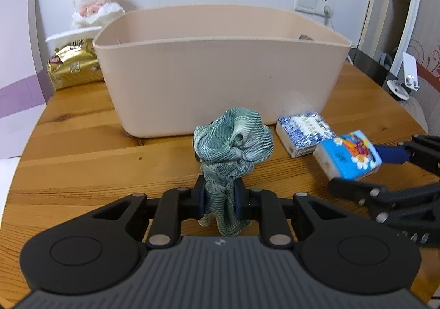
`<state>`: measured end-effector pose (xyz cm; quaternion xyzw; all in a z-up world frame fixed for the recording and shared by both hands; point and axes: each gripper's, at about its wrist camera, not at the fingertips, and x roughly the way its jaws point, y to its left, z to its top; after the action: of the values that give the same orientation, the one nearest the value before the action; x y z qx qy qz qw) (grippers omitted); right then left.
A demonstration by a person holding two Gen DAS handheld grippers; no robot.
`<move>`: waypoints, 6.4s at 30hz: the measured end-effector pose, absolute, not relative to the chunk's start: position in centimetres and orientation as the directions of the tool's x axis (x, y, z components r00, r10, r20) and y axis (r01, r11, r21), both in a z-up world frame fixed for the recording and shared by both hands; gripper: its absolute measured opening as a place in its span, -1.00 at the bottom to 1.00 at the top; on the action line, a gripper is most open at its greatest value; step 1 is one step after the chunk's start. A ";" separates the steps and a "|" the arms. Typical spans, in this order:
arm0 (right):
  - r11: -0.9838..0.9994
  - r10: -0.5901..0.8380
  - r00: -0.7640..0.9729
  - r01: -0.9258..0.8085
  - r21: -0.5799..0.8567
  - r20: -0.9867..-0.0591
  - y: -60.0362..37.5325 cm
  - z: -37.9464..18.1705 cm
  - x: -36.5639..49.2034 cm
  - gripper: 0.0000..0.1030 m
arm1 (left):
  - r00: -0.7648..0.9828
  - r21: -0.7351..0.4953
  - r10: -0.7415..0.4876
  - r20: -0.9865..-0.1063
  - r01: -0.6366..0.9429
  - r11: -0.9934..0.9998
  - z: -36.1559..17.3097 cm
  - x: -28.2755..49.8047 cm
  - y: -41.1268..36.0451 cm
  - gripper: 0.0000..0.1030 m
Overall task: Organize objects
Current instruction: 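Grasp the green plaid scrunchie with the left tool while the right tool grasps the cartoon tissue pack, then lift the scrunchie and cartoon tissue pack and carry them over the basket, then open both tools to drop the scrunchie and tissue pack into the basket, then move both open tools back to the black cube and blue-white tissue pack, then grasp the black cube box with the left tool while the right tool grasps the blue-white tissue pack, then lift the cube and blue-white tissue pack and carry them over the basket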
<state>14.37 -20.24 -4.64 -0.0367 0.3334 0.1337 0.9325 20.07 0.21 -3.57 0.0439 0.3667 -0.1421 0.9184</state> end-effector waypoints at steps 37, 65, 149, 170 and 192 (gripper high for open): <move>0.985 0.172 0.891 -0.163 0.057 -0.420 -23.2 6.3 23.8 0.23 | 0.805 0.157 -0.102 -0.585 0.236 0.959 4.8 30.4 -3.6 -0.58; 0.970 0.124 0.786 -0.225 -0.094 -0.606 -19.3 3.7 27.0 1.00 | 0.746 0.162 0.024 -0.666 0.113 0.980 4.3 31.3 -2.2 0.61; 0.971 0.169 0.711 -0.238 -0.007 -0.682 -20.0 -7.8 20.1 1.00 | 0.728 0.011 -0.174 -0.663 0.242 0.970 -7.1 23.4 0.0 0.83; 0.977 0.162 0.721 -0.214 0.005 -0.674 -18.6 -7.0 21.2 0.23 | 0.734 0.036 -0.264 -0.626 0.366 0.930 -6.6 23.9 -0.8 -0.09; 0.971 0.224 0.822 -0.234 0.049 -0.523 -22.4 0.8 14.5 0.22 | 0.824 0.093 -0.231 -0.517 0.322 0.942 -0.4 16.9 1.8 -0.09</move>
<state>14.51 -22.41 0.78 -0.0087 0.2727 0.1200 0.9545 16.94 1.78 -0.39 0.0882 0.2583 -0.1455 0.9509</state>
